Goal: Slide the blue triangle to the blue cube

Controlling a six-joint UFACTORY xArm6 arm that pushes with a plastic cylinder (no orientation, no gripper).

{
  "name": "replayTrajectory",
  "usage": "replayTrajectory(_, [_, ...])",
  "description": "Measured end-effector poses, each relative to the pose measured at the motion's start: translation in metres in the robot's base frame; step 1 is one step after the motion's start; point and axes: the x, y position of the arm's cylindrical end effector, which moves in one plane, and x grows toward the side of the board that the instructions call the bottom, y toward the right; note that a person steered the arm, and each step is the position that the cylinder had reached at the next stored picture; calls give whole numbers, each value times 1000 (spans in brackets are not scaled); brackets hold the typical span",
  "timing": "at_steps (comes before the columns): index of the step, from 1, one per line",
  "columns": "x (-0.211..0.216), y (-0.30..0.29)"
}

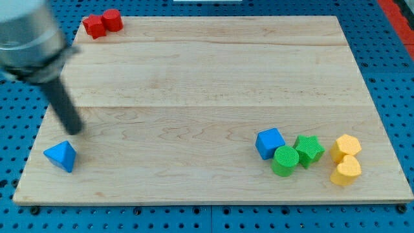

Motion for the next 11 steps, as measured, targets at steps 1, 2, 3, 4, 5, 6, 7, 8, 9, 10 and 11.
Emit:
replayTrajectory(1, [54,-5])
replayTrajectory(2, [67,40])
replayTrajectory(3, [70,111])
replayTrajectory(4, [87,142])
replayTrajectory(5, [100,210])
replayTrajectory(6, [101,262])
replayTrajectory(7, [98,287])
replayTrajectory(8, [85,304])
replayTrajectory(9, [67,296])
replayTrajectory(10, [59,306])
replayTrajectory(11, [56,251])
